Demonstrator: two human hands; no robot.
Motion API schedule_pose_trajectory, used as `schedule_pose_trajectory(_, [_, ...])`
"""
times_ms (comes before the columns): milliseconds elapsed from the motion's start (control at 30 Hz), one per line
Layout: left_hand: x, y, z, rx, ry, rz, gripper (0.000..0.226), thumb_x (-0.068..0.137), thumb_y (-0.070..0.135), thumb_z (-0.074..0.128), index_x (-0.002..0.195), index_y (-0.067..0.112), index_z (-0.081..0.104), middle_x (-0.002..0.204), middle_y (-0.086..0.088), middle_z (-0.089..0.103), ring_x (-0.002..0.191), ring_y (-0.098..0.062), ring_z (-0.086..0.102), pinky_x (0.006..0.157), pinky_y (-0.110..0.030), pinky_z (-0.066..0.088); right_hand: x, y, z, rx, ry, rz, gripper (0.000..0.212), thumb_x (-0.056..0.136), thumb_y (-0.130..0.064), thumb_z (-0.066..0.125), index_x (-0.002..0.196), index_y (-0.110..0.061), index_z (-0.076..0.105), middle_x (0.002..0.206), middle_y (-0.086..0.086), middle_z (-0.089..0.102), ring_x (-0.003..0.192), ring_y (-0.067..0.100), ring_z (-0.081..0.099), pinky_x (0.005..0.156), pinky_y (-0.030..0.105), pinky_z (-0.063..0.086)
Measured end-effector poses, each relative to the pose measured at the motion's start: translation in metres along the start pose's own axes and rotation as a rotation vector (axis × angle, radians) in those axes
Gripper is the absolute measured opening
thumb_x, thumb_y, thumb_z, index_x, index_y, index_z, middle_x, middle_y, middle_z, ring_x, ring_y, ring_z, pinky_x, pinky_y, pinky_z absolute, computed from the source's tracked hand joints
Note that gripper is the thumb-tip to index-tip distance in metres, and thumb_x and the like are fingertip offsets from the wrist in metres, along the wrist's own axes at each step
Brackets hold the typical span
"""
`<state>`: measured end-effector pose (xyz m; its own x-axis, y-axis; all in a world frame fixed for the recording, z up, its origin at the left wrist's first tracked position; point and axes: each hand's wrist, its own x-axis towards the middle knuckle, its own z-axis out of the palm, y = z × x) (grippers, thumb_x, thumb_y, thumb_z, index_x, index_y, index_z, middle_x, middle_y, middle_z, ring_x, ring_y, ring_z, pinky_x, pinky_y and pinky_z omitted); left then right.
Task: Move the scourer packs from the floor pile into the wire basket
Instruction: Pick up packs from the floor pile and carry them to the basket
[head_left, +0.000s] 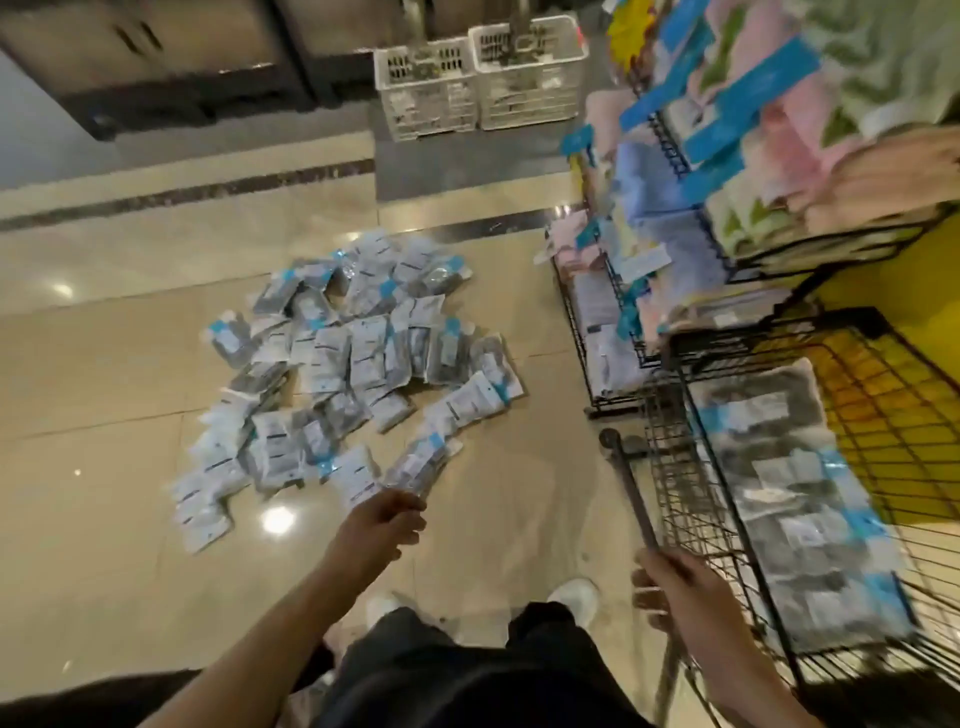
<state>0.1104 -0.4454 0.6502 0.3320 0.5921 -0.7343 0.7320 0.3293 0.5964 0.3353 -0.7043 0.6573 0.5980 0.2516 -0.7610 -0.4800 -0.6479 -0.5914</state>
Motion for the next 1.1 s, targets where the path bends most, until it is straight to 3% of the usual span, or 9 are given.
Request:
schedule_pose_trajectory(233, [0.001,-0.084,-0.11,-0.161,0.076,-0.089,0.015,0.102,0.016,0.061,0.111,0.023,0.072,0.105,-0.007,0.077,0.096,-0.023,0.071,0.076,-0.031,0.051,-0.004,-0.038,0.148,-0.206,-0.166,-0.072,0.016,0.104,-0.029,0.066,0.1,-0.017,0.075,0.095,0.008,0.079,0.088,0.029,0.076,0.075,0.038,0.057])
schedule_pose_trajectory(367, [0.012,-0.109,-0.127,-0.254,0.126,-0.178,0.016,0.1,0.012,0.062,0.108,0.019,0.074,0.104,-0.012,0.077,0.089,-0.022,0.07,0.07,-0.029,0.05,-0.013,-0.058,0.203,-0.249,-0.237,-0.132,0.015,0.103,-0.029,0.067,0.097,-0.018,0.076,0.09,0.005,0.079,0.086,0.025,0.075,0.069,0.031,0.057])
schedule_pose_trajectory(600, [0.015,-0.116,-0.157,-0.395,0.233,-0.224,0.015,0.101,0.015,0.062,0.112,0.021,0.072,0.108,-0.008,0.075,0.103,-0.027,0.071,0.08,-0.034,0.054,0.0,-0.091,0.271,-0.463,-0.434,-0.172,0.014,0.103,-0.029,0.066,0.096,-0.02,0.074,0.089,0.001,0.078,0.076,0.016,0.072,0.075,0.034,0.057])
schedule_pose_trajectory(700, [0.026,-0.119,-0.179,-0.464,0.28,-0.277,0.016,0.101,0.015,0.062,0.112,0.021,0.072,0.107,-0.008,0.076,0.102,-0.026,0.072,0.082,-0.035,0.057,0.011,-0.108,0.3,-0.54,-0.449,-0.176,0.015,0.102,-0.03,0.066,0.094,-0.021,0.074,0.086,-0.002,0.078,0.075,0.017,0.072,0.076,0.036,0.057])
schedule_pose_trajectory(833, [0.059,-0.119,-0.201,-0.577,0.301,-0.332,0.016,0.099,0.011,0.063,0.111,0.017,0.072,0.108,-0.013,0.075,0.094,-0.025,0.07,0.07,-0.029,0.054,0.022,-0.13,0.335,-0.621,-0.472,-0.143,0.015,0.102,-0.031,0.066,0.096,-0.019,0.074,0.091,0.002,0.078,0.074,0.017,0.07,0.071,0.031,0.054])
schedule_pose_trajectory(1033, [0.126,-0.122,-0.235,-0.621,0.224,-0.381,0.015,0.099,0.009,0.062,0.109,0.014,0.072,0.108,-0.016,0.074,0.081,-0.018,0.068,0.057,-0.02,0.054,0.056,-0.151,0.384,-0.717,-0.399,-0.073,0.013,0.099,-0.032,0.071,0.092,-0.022,0.074,0.083,-0.002,0.079,0.07,0.016,0.071,0.074,0.035,0.054])
schedule_pose_trajectory(1100, [0.149,-0.127,-0.248,-0.623,0.198,-0.397,0.014,0.099,0.011,0.062,0.109,0.015,0.072,0.108,-0.016,0.075,0.083,-0.019,0.069,0.061,-0.023,0.054,0.072,-0.157,0.402,-0.764,-0.387,-0.043,0.014,0.098,-0.033,0.072,0.09,-0.022,0.074,0.079,-0.005,0.079,0.068,0.015,0.071,0.076,0.036,0.055])
